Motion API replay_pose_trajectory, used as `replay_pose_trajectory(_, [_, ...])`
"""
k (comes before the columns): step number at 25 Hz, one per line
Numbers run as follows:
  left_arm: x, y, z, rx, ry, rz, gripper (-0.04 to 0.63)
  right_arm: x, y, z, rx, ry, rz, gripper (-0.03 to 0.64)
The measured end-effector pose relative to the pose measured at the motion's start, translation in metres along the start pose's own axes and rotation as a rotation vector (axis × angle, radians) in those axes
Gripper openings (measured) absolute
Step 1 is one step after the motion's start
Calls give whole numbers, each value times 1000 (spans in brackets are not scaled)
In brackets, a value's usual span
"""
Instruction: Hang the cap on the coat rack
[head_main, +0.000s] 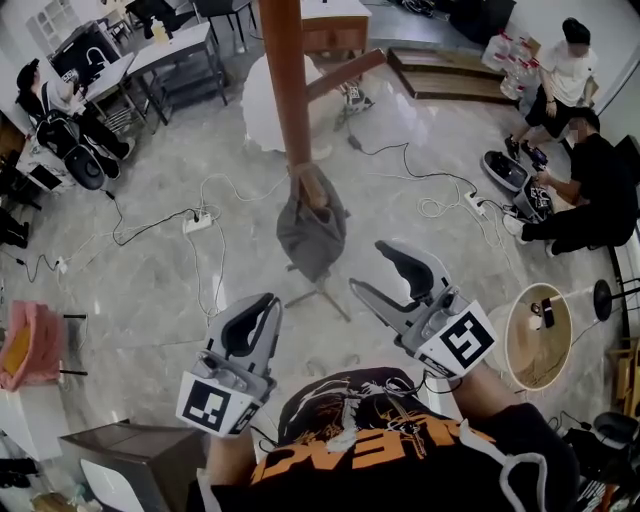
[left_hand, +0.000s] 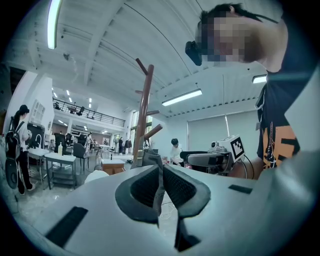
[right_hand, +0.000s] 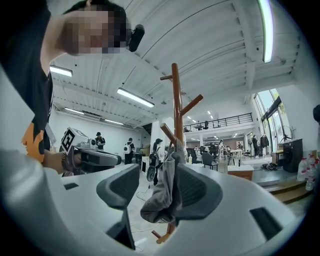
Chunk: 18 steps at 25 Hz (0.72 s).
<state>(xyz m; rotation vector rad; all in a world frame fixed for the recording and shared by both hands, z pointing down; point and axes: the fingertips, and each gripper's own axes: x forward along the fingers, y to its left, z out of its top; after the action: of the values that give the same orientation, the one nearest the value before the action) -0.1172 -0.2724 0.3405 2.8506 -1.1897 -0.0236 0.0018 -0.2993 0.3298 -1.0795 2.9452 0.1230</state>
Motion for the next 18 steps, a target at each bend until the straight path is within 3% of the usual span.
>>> replay_pose_trajectory(18, [-11, -22, 1, 3, -2, -24, 46, -25, 21, 15, 25, -41, -26, 135])
